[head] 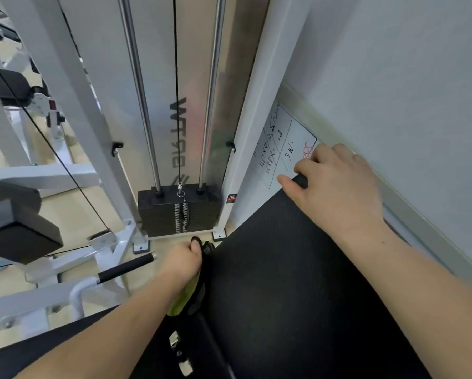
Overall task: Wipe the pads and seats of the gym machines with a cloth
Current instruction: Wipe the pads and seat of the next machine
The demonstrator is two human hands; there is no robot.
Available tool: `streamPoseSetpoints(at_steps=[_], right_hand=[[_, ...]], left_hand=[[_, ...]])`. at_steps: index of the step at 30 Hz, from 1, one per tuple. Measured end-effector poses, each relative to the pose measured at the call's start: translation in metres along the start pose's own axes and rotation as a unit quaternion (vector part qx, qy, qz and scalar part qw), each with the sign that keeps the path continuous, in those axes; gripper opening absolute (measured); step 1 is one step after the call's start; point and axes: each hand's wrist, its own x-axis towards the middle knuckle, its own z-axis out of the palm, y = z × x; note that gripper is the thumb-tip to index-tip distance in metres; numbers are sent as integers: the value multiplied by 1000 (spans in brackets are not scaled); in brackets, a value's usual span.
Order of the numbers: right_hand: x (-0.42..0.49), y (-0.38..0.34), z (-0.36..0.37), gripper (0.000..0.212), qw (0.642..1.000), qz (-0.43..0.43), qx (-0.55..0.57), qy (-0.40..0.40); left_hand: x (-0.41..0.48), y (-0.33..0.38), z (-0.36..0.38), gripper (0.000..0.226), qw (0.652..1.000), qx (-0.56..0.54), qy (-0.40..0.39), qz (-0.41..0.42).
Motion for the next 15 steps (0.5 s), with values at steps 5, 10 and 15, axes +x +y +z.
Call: streamPoseSetpoints(at_steps=[5, 10, 15], right_hand=[[0, -1, -2, 43, 999, -25, -6, 22], [0, 1, 0, 45, 999, -34, -11, 12], [3, 5, -4, 47, 998, -57, -10, 7]], left_hand=[[-37, 135, -15, 30, 941, -66, 80, 321], [-28, 124, -4, 40, 965, -30, -7, 259], [-7, 4, 15, 44, 997, -40, 13, 66]])
